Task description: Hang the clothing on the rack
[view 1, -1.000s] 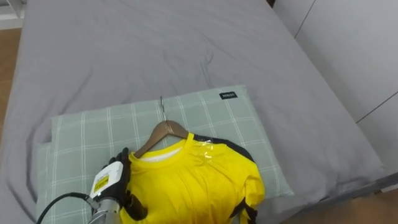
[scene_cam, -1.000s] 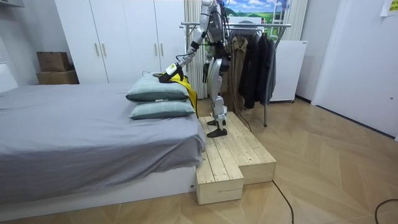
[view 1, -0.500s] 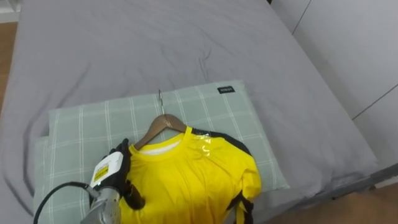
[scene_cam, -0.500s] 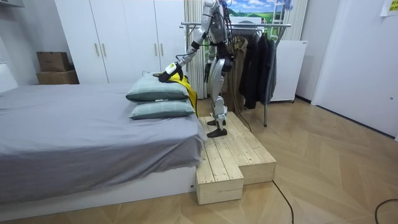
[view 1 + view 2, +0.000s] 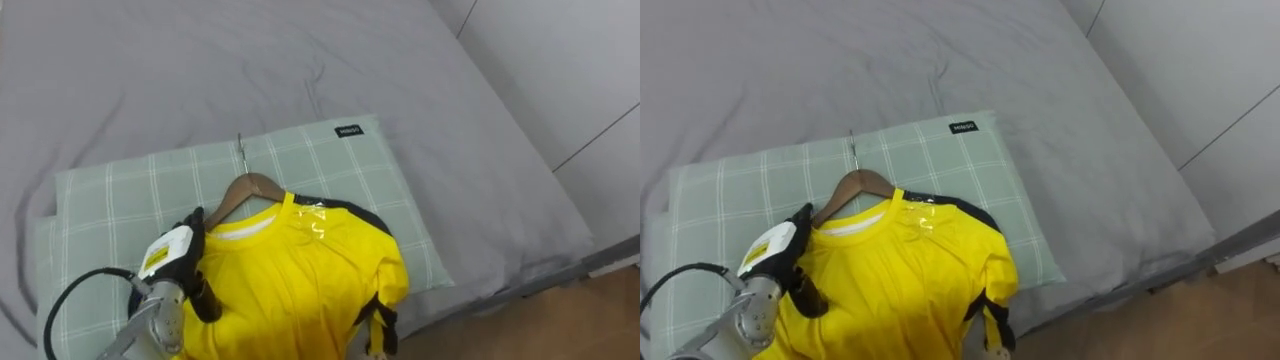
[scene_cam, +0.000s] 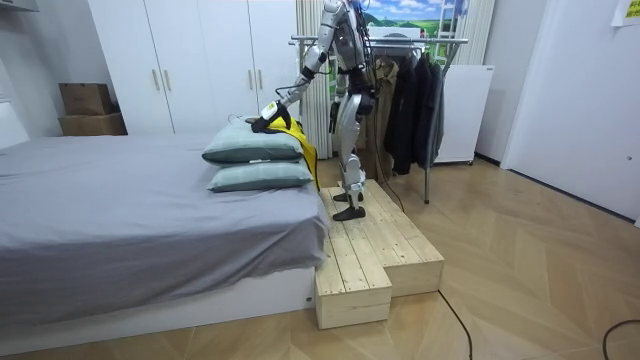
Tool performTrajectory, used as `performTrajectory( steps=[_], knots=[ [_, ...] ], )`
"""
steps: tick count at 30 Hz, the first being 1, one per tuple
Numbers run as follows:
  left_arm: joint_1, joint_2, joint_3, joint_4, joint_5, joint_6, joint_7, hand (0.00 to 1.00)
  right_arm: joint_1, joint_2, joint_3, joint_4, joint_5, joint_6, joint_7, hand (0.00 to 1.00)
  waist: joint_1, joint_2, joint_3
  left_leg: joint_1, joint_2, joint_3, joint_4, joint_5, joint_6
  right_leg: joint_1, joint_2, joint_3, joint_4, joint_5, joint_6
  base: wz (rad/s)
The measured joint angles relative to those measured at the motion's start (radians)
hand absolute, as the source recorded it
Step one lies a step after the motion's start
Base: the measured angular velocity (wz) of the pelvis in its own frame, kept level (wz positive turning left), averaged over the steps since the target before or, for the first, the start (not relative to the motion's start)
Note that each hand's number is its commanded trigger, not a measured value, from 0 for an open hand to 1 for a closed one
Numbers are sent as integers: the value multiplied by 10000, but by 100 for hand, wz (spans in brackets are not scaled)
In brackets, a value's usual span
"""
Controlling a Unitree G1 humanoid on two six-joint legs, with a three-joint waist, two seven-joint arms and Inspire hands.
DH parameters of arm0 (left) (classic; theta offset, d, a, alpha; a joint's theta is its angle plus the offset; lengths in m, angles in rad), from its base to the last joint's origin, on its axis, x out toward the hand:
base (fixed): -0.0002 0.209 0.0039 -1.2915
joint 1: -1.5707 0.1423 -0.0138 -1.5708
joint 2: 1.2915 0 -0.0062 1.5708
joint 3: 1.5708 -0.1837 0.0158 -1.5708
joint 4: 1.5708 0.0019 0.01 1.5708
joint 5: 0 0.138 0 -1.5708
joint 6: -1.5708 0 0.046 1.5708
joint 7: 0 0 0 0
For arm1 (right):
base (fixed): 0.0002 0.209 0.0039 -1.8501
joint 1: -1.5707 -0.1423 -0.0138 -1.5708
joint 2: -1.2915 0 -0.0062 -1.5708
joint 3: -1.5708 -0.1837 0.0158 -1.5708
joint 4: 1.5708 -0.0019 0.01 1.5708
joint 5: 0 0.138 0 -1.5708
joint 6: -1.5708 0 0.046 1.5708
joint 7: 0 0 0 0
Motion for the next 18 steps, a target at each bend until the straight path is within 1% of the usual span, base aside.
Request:
performTrajectory(
  steps=[2,4,7,10,12,13,18],
  knots=[
    [-74,25,-76,0,2,80,-140,0,3,-27,3,-73,-1,1,9,0,0,27,16,3,7,8,-7,0,-1,-6,6,1,2,0,0,0],
    [-190,39,-122,0,6,244,-310,0,7,-31,3,-69,-10,-6,42,0,-4,34,17,-5,16,8,1,1,-3,-4,16,3,2,0,0,0],
    [-502,39,-193,1,0,428,-607,0,7,-125,33,-79,-28,-16,43,0,-6,132,30,-46,16,7,106,0,-1,-1,7,10,37,1,-1,0],
    [-818,42,-204,0,4,443,-619,0,32,-225,34,-84,-28,-20,-5,0,-4,289,15,-14,8,16,117,1,4,17,-1,39,72,16,18,0],
    [-926,76,-203,-1,-13,443,-619,0,31,-283,31,-92,-19,-15,-10,0,22,347,12,51,15,103,101,3,6,18,4,135,100,19,22,-14],
    [-915,112,-203,1,-41,475,-625,0,37,-299,29,-99,-8,-7,-6,0,40,352,16,163,31,217,57,3,6,16,8,245,201,19,23,-22],
    [-916,165,-200,5,-202,499,-810,0,62,-317,26,-99,23,1,74,0,40,345,2,417,35,524,-121,52,6,37,14,499,222,18,24,-18]
  ],
)
